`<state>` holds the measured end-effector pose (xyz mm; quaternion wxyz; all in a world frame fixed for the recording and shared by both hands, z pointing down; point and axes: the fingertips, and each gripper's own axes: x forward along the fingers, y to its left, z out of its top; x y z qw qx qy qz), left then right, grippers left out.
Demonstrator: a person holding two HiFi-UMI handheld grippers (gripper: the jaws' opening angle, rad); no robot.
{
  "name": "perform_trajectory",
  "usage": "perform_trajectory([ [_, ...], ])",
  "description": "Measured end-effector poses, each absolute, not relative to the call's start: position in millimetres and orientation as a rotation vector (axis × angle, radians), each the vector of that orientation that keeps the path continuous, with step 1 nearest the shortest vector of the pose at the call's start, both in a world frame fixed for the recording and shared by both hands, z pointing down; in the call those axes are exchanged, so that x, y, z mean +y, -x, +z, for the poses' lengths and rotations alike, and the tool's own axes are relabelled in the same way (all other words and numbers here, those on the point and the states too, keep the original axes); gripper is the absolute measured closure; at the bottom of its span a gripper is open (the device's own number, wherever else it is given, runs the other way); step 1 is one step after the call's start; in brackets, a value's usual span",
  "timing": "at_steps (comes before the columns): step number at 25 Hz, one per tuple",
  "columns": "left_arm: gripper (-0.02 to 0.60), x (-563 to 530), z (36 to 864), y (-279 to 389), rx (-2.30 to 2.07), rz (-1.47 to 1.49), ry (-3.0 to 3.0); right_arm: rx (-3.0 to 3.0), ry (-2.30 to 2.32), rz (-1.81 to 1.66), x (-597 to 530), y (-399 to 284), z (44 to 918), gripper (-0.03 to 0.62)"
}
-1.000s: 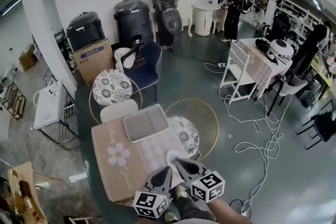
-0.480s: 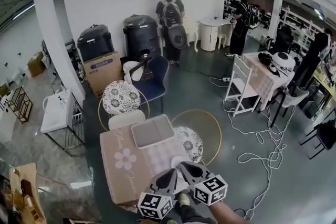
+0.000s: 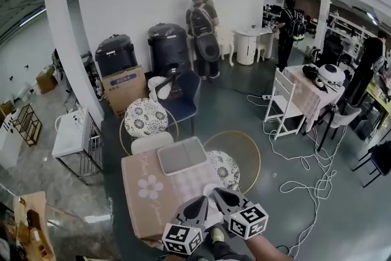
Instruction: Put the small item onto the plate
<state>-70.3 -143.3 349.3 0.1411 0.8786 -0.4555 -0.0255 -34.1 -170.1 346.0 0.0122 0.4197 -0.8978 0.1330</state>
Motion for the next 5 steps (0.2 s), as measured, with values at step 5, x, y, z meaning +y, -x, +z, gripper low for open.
perform_trajectory([
  [5, 0.577, -137.4, 349.4, 65.2, -1.308, -0.071, -2.549, -2.801, -1.319, 0.41, -166.4, 28.6, 345.3, 0.58],
])
